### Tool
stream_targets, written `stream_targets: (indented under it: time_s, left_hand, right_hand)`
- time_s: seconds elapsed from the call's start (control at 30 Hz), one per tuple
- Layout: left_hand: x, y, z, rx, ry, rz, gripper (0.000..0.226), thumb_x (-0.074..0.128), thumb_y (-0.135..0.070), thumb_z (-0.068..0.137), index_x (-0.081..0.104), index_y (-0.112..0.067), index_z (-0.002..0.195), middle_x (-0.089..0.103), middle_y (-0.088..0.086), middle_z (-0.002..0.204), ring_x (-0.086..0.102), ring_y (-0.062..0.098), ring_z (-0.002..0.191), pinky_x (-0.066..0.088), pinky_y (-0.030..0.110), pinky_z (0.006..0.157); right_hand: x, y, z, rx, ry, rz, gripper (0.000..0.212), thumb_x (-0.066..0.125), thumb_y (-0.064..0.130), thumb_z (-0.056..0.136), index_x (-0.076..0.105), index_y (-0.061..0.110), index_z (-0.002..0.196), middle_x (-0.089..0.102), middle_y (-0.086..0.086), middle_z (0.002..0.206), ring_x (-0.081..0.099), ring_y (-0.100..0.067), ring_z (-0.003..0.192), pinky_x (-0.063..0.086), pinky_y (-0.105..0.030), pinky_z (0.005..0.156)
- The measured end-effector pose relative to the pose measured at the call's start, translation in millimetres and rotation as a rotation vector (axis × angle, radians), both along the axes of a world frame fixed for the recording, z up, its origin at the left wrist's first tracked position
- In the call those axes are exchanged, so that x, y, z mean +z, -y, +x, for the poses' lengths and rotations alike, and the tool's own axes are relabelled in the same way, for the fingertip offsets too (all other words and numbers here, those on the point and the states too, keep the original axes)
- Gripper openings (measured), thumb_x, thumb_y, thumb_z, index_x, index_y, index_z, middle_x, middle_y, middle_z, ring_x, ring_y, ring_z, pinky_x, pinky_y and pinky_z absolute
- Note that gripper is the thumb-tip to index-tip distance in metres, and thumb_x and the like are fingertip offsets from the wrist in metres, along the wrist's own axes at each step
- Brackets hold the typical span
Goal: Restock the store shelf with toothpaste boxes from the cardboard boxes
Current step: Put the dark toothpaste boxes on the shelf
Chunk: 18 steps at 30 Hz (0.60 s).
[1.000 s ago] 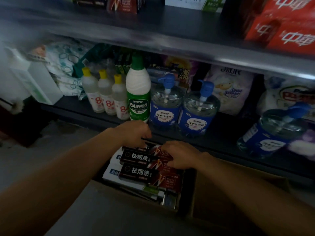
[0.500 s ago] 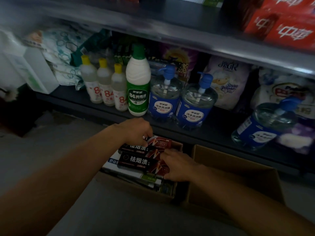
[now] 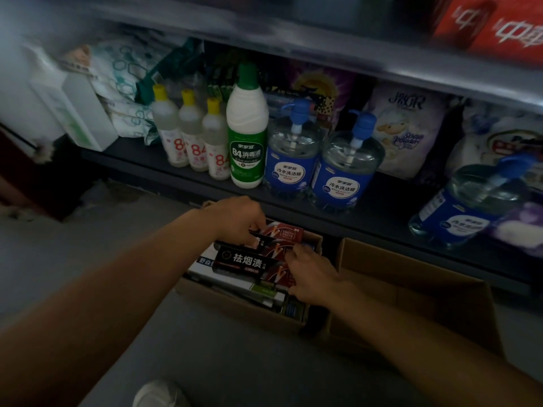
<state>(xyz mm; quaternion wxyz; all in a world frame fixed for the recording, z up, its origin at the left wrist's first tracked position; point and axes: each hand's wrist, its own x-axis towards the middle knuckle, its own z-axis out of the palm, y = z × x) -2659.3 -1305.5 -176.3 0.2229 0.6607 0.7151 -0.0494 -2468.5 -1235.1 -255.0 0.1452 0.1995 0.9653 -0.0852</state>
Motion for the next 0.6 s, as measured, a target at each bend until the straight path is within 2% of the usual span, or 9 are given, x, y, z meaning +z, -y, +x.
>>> stream_targets:
  time_s: [0.2,0.37,0.6]
  left_hand:
    - [-3.5,4.2,-4.6,0.013,0.041,0.006,0.040,0.073,-0.029,0.081,0.067,-0.020,0.120,0.069,-0.002,0.110,0.055,0.005,0.084,0.044,0.021,0.077]
    - [-2.4,6.2,-7.2,0.023,0.031,-0.018,0.047,0.073,-0.031,0.082,0.063,-0.017,0.126,0.067,0.000,0.115,0.062,0.013,0.098,0.048,0.024,0.084]
    - [-1.6,6.2,-5.9,0.026,0.043,-0.022,0.046,0.073,-0.029,0.082,0.063,-0.015,0.125,0.068,0.001,0.116,0.063,0.014,0.099,0.050,0.024,0.085]
  right_hand:
    - [0.5,-0.6,1.1,-0.052,-0.016,-0.039,0.064,0.070,0.033,0.081,0.041,0.011,0.134,0.043,-0.010,0.132,0.042,-0.026,0.122,0.045,-0.038,0.095]
    - [-3.1,-2.1,5.9,-0.100,-0.003,-0.076,0.073,0.073,0.031,0.078,0.036,0.014,0.138,0.039,-0.009,0.136,0.043,-0.025,0.122,0.047,-0.038,0.096]
    - [-2.9,-3.1,6.5,-0.098,0.008,-0.150,0.081,0.073,0.043,0.075,0.034,0.015,0.140,0.037,-0.009,0.139,0.040,-0.024,0.126,0.042,-0.039,0.103]
